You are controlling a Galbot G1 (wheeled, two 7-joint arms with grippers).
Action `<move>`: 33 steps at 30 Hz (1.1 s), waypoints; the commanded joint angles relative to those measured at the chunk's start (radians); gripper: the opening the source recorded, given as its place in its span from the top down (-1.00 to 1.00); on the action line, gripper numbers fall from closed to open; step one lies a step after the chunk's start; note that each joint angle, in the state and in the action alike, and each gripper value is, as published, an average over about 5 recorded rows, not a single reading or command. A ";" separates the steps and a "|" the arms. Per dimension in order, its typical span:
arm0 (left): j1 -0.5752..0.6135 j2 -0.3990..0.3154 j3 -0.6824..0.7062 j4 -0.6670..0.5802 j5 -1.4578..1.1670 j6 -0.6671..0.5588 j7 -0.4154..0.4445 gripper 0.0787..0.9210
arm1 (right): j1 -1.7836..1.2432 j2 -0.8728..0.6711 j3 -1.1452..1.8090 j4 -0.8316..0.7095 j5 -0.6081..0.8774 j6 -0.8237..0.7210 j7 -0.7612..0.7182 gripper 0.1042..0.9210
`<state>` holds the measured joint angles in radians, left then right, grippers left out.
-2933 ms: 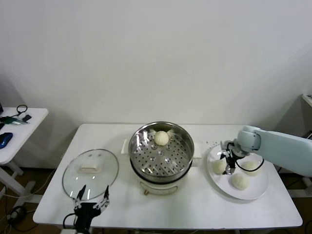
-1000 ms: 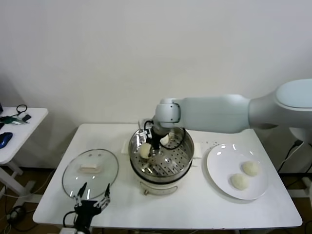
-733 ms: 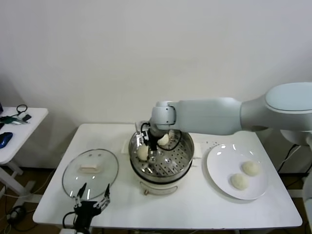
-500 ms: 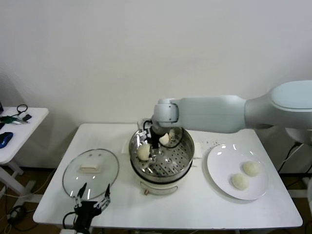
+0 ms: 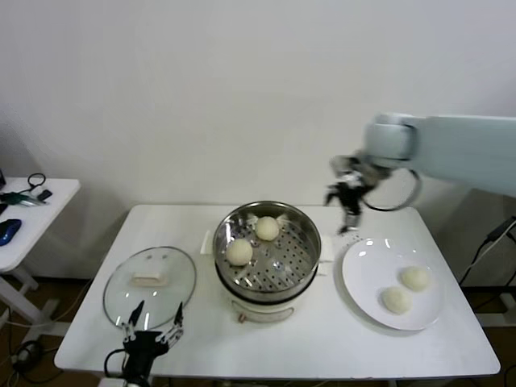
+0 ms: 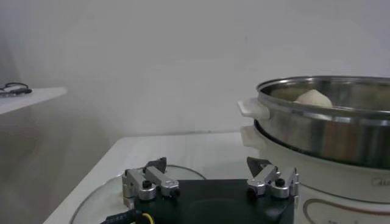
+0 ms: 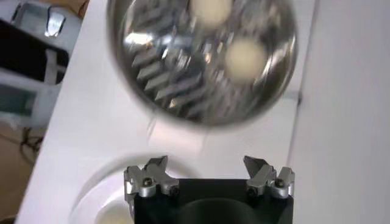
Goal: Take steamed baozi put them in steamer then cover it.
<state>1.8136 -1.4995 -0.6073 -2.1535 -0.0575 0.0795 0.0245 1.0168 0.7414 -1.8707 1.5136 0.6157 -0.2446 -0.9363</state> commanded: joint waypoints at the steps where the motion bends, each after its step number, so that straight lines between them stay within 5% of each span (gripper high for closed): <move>1: 0.000 -0.002 0.000 -0.003 0.001 0.001 0.000 -0.77 | -0.092 -0.334 -0.052 0.077 -0.227 0.032 -0.012 -0.76; 15: 0.013 -0.008 -0.006 -0.003 0.008 -0.002 -0.001 -0.77 | -0.788 -0.385 0.524 -0.040 -0.411 -0.040 0.069 -0.76; 33: 0.013 -0.003 -0.006 0.005 0.014 -0.006 -0.003 -0.77 | -0.901 -0.317 0.645 -0.111 -0.421 -0.063 0.125 -0.75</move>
<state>1.8256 -1.5037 -0.6134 -2.1478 -0.0442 0.0738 0.0215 0.2017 0.4274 -1.3033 1.4208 0.2192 -0.3025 -0.8335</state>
